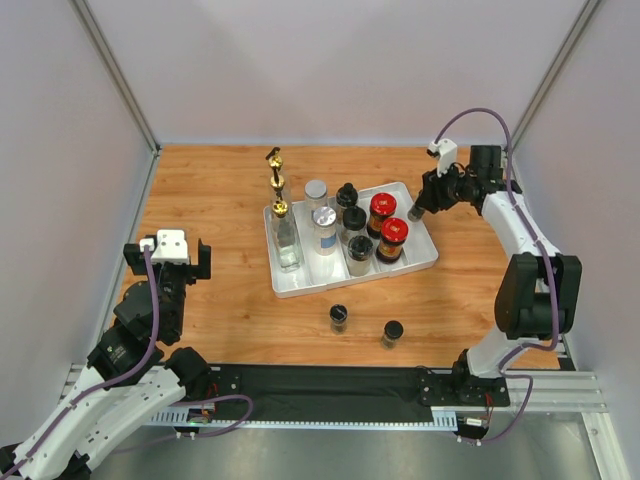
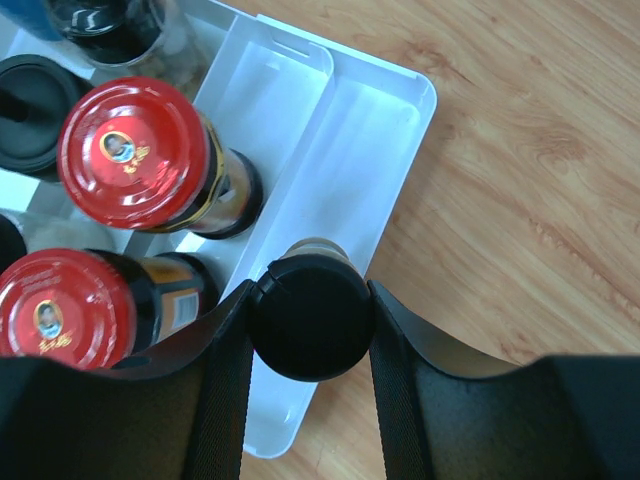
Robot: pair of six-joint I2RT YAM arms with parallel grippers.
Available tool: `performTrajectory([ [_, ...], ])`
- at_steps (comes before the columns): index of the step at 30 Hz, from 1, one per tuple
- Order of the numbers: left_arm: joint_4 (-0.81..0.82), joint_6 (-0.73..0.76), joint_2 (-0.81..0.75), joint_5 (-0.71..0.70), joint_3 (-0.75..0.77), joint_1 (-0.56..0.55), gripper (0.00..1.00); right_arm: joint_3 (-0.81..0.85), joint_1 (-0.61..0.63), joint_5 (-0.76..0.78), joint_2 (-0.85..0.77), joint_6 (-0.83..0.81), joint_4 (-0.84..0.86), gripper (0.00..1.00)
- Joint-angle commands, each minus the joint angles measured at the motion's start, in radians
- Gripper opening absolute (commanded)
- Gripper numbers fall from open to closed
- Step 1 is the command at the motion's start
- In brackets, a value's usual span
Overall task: Organize the condiment bottles
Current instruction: Place the bottle in the storage box.
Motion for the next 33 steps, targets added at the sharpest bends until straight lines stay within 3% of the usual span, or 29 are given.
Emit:
performTrajectory([
  [1,0.012,0.002,0.008,0.007,-0.002,0.006,1.0,0.063,0.02,0.045,0.045,0.048,0.082,0.12],
  [14,0.012,0.002,0.01,0.009,-0.001,0.006,1.0,0.019,0.089,0.151,0.149,0.009,0.176,0.21],
  [22,0.012,0.001,0.007,0.007,-0.001,0.006,1.0,-0.012,0.092,0.168,0.16,-0.018,0.188,0.43],
  [33,0.01,0.002,0.004,0.007,-0.001,0.006,1.0,-0.029,0.094,0.17,0.161,-0.029,0.159,0.59],
])
